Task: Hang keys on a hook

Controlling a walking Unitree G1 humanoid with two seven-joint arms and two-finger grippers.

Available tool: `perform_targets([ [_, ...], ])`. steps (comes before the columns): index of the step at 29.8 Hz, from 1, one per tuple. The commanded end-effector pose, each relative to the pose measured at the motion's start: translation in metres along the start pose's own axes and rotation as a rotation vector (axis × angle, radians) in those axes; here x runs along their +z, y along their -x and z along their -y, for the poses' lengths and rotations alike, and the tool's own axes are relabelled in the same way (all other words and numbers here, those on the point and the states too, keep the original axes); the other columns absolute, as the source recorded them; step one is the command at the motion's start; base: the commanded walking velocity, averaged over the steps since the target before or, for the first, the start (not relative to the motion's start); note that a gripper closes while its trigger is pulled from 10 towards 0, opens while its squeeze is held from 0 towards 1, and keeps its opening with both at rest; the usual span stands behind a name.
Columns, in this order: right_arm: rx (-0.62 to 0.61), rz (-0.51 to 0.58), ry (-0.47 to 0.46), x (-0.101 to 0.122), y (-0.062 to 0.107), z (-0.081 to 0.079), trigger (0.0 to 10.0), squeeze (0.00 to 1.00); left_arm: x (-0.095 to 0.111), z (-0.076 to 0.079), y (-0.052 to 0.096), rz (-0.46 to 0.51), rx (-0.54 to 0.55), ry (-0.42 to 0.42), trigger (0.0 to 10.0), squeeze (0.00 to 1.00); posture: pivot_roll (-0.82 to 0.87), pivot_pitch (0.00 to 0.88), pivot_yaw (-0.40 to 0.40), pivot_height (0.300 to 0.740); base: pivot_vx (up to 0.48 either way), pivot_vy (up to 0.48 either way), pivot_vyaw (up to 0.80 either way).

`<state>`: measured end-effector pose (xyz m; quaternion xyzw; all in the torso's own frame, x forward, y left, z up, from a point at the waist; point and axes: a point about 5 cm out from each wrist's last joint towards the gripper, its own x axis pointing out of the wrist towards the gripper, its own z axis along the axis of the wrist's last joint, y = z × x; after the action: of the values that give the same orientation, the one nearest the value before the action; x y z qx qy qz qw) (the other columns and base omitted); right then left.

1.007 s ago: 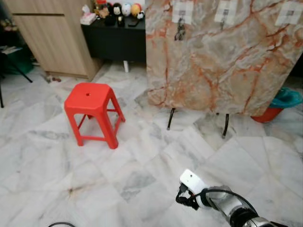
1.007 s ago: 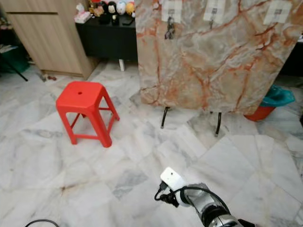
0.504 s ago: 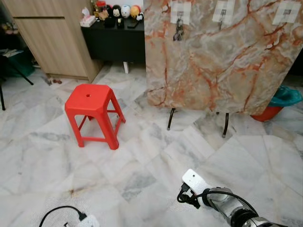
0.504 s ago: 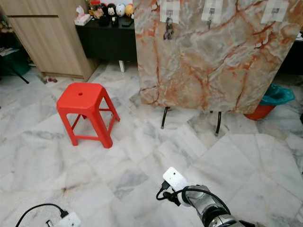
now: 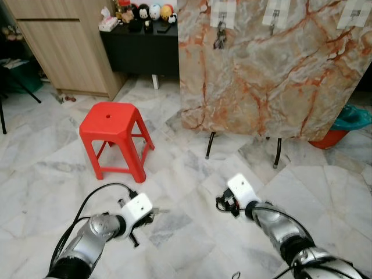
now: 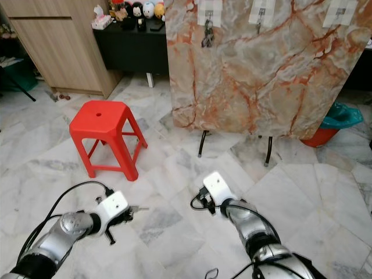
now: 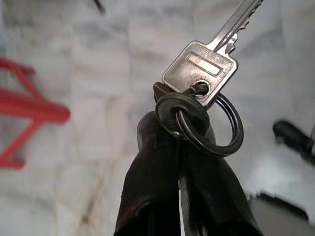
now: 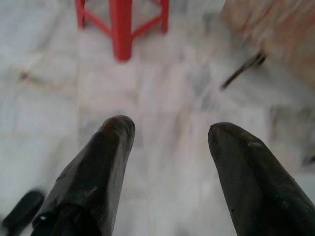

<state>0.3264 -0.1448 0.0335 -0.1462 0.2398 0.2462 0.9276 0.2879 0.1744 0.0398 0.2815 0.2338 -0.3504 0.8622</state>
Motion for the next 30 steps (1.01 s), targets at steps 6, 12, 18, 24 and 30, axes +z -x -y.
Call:
perform_targets([
  [6, -0.044, 0.262, -0.012, 0.059, 0.006, 0.016, 10.0, 0.0, 0.06, -0.034, 0.008, 0.189, 0.249, -0.134, 10.0, 0.0, 0.01, 0.0, 0.009, 0.74, 0.0, 0.0, 0.0],
  [12, 0.019, 0.489, 0.04, 0.095, 0.019, 0.002, 10.0, 0.0, 0.124, -0.053, 0.021, 0.459, 0.396, 0.02, 10.0, 0.0, 0.01, 0.0, 0.006, 0.74, 0.0, 0.0, 0.0],
  [18, 0.043, 0.527, 0.014, 0.095, 0.023, -0.004, 10.0, 0.0, 0.136, -0.053, 0.023, 0.499, 0.374, 0.051, 10.0, 0.0, 0.0, 0.0, 0.006, 0.74, 0.0, 0.0, 0.0],
  [24, 0.065, 0.563, -0.001, 0.095, 0.028, -0.008, 10.0, 0.0, 0.136, -0.043, 0.022, 0.49, 0.307, 0.064, 10.0, 0.0, 0.0, 0.0, 0.001, 0.74, 0.0, 0.0, 0.0],
  [30, 0.212, 0.699, -0.019, 0.107, 0.041, -0.024, 10.0, 0.0, 0.142, -0.033, 0.021, 0.506, 0.25, 0.111, 10.0, 0.0, 0.0, 0.0, -0.015, 0.74, 0.0, 0.0, 0.0],
])
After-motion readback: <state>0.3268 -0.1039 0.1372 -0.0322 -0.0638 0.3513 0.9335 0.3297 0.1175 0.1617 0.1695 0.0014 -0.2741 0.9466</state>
